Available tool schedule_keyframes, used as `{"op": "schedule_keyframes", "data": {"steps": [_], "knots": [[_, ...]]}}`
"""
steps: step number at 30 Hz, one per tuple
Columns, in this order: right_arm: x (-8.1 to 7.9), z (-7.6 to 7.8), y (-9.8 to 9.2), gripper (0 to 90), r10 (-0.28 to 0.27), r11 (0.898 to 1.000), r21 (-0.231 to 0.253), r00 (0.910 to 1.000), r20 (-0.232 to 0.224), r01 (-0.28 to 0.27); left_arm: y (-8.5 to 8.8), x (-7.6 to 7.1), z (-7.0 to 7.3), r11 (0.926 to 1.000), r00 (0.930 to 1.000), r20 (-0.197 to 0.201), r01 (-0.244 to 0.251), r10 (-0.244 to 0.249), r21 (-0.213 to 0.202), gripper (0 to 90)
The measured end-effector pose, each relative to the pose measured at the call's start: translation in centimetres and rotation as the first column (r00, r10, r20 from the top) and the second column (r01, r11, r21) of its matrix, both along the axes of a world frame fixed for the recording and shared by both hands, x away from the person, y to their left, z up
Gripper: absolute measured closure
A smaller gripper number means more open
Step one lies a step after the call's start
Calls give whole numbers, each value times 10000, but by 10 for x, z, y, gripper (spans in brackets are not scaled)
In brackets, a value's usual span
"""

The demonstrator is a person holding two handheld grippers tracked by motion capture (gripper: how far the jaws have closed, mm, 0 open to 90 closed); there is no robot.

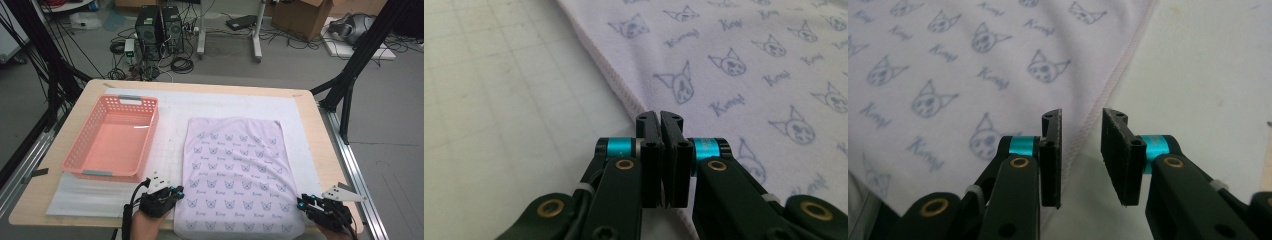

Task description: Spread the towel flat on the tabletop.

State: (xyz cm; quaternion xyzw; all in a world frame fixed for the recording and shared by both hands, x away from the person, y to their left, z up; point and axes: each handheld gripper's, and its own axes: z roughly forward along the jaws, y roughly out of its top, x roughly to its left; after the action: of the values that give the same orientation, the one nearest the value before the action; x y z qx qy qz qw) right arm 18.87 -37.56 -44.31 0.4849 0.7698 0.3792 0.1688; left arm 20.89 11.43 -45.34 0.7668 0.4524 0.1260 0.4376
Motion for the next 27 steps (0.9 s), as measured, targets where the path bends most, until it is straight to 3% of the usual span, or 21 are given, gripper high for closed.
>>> {"op": "schedule_keyframes", "data": {"steps": [4,7,8,10,12,15,18,19,21,23,25,26,27], "knots": [[10,0,2,678,-149,9997,207,9999,-16,150,11,-7,-1,9996,9998,-21,182,-183,-229,846],[17,-3,9,686,20,9999,149,10000,-96,-19,11,-6,-2,9979,10000,6,32,-32,-646,662],[19,-4,13,704,122,9999,-3,9998,-144,-123,10,-5,-2,9977,10000,60,-51,56,-676,594],[19,-4,16,874,231,9993,-306,9997,-29,-232,10,-3,-1,9970,9997,225,-50,67,-771,556],[17,-2,16,883,205,9993,-307,9996,-195,-210,9,-2,-1,9962,9996,261,-108,131,-870,504],[8,1,11,885,156,9968,-786,9997,-195,-171,9,3,1,9932,9992,369,-82,126,-1164,493],[-3,2,2,883,163,9964,-822,9995,-261,-184,8,7,1,9915,9994,310,-128,169,-1292,493],[-5,2,0,863,184,9970,-742,9994,-288,-205,8,7,1,9915,9994,310,-128,169,-1292,494],[-6,1,-2,724,96,9984,-557,9997,-227,-109,5,15,1,9916,9996,231,-144,175,-1283,501],[-6,3,-2,667,-8,9995,-309,10000,-78,6,0,21,0,9918,9999,120,-59,75,-1273,512],[-5,5,-4,629,-200,9996,-188,9997,156,203,-7,25,-3,9944,9997,-149,190,-206,-1038,580],[-3,5,-5,626,-226,9997,-77,9995,227,228,-12,24,-4,9971,9996,-83,280,-287,-702,667],[-2,5,-6,619,-278,9996,20,9992,296,278,-12,24,-4,9971,9996,-83,280,-287,-702,744]]}}
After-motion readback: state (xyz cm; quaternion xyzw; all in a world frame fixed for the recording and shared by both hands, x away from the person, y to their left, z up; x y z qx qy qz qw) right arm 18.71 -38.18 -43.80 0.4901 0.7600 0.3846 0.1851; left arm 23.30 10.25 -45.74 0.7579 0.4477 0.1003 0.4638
